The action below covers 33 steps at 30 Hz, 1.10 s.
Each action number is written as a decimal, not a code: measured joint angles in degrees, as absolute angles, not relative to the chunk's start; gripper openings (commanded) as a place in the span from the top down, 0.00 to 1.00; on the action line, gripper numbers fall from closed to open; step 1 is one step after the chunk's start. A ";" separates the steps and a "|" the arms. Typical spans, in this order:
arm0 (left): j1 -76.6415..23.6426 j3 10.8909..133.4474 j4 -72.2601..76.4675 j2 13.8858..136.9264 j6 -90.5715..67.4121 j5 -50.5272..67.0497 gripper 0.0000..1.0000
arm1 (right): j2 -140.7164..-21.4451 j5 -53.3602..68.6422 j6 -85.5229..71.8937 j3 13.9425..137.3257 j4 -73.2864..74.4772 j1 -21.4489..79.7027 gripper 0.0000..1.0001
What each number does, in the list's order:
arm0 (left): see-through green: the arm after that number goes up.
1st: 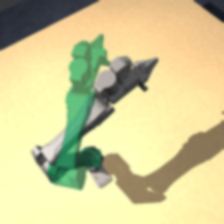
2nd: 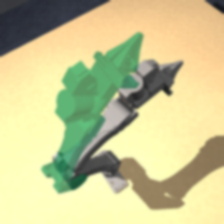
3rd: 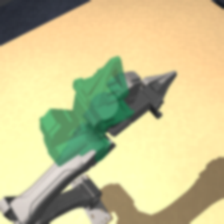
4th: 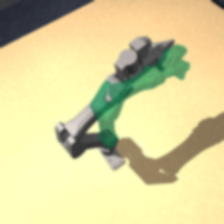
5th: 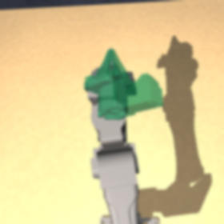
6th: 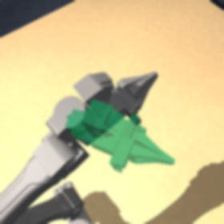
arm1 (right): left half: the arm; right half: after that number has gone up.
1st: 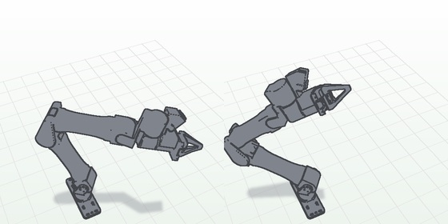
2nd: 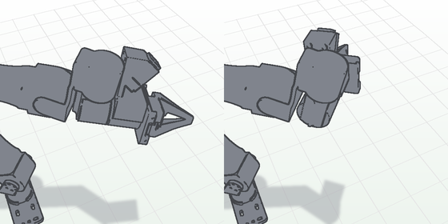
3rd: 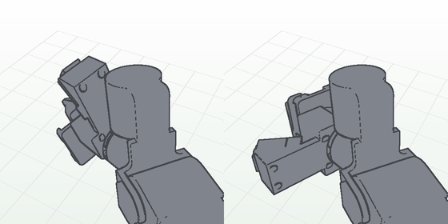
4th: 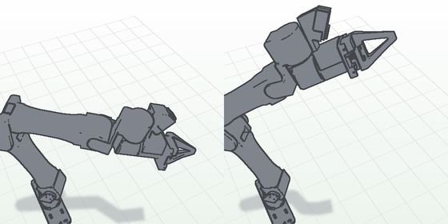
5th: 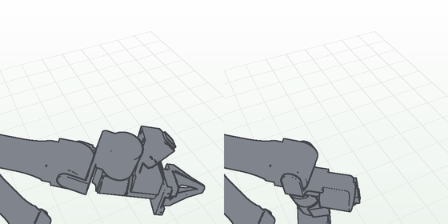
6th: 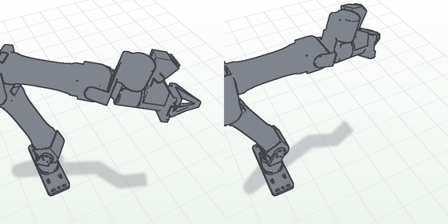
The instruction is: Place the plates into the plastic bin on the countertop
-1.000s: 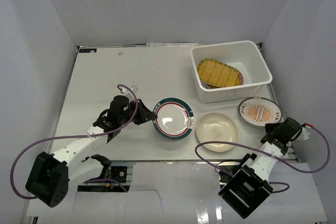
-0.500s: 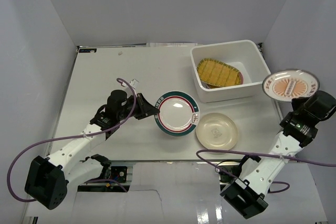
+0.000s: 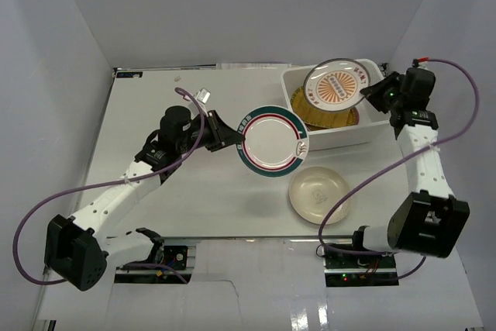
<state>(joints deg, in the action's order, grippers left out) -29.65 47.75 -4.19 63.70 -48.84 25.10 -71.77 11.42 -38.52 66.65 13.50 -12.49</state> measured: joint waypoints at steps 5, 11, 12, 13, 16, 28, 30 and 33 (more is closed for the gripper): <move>-29.76 57.14 -6.11 69.54 -47.62 22.37 1.00 | -85.23 12.14 -33.87 69.30 11.66 -6.57 0.92; -29.80 68.69 -7.03 78.89 -46.63 18.50 1.00 | -93.34 11.00 -29.93 70.43 11.40 -4.29 0.29; -29.80 70.81 -7.18 80.97 -46.54 18.06 1.00 | -93.41 10.83 -29.71 70.43 11.44 -4.25 0.21; -29.80 72.60 -7.27 82.85 -46.54 17.65 1.00 | -93.14 10.74 -29.21 70.48 11.27 -4.25 0.16; -29.95 77.95 -7.57 89.06 -46.57 16.58 1.00 | -90.94 10.72 -28.36 70.74 10.20 -4.54 0.10; -35.51 109.60 -12.03 119.15 -45.17 13.80 1.00 | -61.17 14.66 -33.87 60.88 2.48 -19.11 0.83; -36.69 116.01 -13.30 124.18 -44.80 13.69 1.00 | -59.05 15.94 -33.74 59.00 2.61 -18.81 0.79; -37.82 122.96 -14.70 130.28 -44.56 13.30 0.81 | -56.77 16.91 -32.97 55.72 3.49 -18.37 0.68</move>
<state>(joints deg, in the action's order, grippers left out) -37.82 122.96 -14.70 130.28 -44.56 13.30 -56.77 16.91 -32.97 55.72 3.49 -18.37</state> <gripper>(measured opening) 0.198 0.266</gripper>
